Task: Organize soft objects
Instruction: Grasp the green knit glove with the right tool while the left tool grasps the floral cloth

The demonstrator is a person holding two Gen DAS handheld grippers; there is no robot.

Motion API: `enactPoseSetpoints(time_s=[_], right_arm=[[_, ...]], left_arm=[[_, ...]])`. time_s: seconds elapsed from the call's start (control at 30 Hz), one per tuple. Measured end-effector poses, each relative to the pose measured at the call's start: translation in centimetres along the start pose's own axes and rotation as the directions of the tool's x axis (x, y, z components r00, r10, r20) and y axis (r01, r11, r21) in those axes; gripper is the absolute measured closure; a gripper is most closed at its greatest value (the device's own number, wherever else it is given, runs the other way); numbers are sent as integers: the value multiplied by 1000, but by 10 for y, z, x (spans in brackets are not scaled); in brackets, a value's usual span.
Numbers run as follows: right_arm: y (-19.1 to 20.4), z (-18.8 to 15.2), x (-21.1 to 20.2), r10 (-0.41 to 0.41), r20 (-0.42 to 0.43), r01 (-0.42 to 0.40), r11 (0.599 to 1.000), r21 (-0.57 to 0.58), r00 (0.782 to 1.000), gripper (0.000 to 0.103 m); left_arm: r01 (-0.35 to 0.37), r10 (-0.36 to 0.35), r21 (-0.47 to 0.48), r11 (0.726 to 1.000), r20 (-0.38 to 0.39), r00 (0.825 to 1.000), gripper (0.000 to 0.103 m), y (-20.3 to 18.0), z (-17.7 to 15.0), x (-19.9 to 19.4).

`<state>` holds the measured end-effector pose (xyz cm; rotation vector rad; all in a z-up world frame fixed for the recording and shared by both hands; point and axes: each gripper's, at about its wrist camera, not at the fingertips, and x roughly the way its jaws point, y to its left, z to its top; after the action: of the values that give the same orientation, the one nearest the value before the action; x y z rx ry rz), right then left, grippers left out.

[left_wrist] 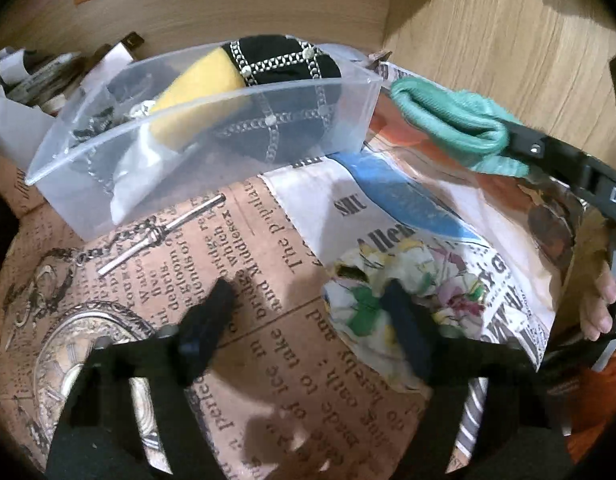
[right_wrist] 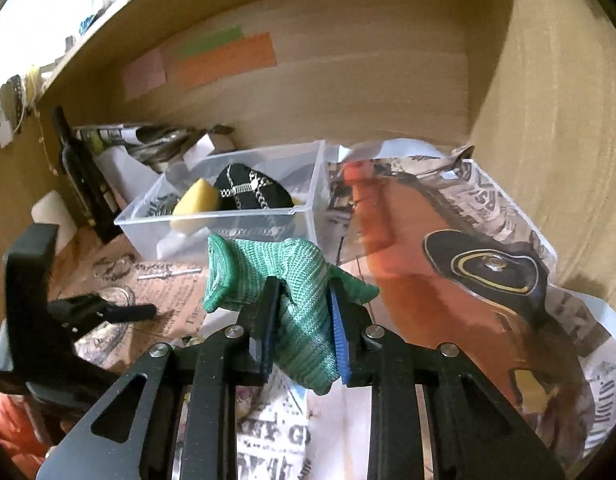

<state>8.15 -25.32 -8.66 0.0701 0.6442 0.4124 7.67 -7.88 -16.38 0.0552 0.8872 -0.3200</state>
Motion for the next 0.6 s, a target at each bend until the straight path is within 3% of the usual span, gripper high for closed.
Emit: enactPoseSetpoints(time_s=[0.1, 0.17, 0.23, 0.4, 0.6], right_arm=[[-1, -1, -1, 7, 6, -7, 1000, 5, 1000, 81], [0, -1, 0, 12, 7, -12, 1000, 5, 1000, 81], [2, 0, 0, 14, 11, -14, 1000, 5, 1000, 81], [6, 9, 0, 33, 37, -33, 999, -4, 999, 81], [17, 28, -2, 60, 89, -58, 998, -28, 994, 81]], left_arm=[[-11, 11, -7, 1000, 17, 1000, 54, 7, 2, -1], [-20, 20, -8, 1000, 22, 1000, 78, 11, 3, -2], [5, -5, -25, 1000, 23, 1000, 88, 18, 4, -6], [9, -5, -50, 999, 65, 998, 94, 32, 10, -21], [-25, 34, -56, 998, 178, 983, 94, 46, 26, -62]])
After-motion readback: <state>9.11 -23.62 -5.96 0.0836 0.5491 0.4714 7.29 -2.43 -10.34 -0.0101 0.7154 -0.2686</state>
